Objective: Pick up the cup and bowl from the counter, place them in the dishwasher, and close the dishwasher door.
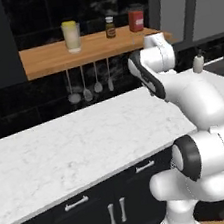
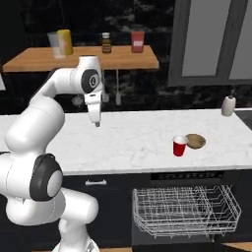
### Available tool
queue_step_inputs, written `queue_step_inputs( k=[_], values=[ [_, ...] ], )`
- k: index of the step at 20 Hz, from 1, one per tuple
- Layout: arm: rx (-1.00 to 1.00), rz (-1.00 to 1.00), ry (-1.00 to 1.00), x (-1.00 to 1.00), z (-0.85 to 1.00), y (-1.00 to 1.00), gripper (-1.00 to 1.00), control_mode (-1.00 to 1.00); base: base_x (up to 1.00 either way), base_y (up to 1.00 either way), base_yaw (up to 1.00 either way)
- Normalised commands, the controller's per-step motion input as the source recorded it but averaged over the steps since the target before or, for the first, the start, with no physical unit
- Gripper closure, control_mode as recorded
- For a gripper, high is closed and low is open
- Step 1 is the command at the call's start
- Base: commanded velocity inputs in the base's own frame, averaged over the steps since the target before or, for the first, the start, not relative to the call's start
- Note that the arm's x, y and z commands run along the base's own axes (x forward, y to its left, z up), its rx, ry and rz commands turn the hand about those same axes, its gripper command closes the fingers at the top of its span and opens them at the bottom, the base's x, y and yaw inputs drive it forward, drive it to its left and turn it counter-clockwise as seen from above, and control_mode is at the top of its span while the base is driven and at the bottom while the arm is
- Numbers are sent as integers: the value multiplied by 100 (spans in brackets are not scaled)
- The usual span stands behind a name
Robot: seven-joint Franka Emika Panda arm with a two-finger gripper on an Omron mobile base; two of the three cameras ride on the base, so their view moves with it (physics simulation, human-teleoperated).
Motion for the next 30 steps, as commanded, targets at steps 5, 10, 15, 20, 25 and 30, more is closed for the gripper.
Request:
queue_step_inputs(
  k=[5, 10, 15, 20, 25, 30],
  values=[
    [0, 0, 0, 0, 0, 0, -100, 100, 0, 0, -57],
    [0, 0, 0, 0, 0, 0, -100, 100, 0, 0, -53],
    [0, 0, 0, 0, 0, 0, -100, 100, 0, 0, -39],
    [0, 0, 0, 0, 0, 0, -100, 100, 0, 0, -31],
    [0, 0, 0, 0, 0, 0, -100, 100, 0, 0, -6],
    [0, 0, 0, 0, 0, 0, -100, 100, 0, 0, 0]
  ],
)
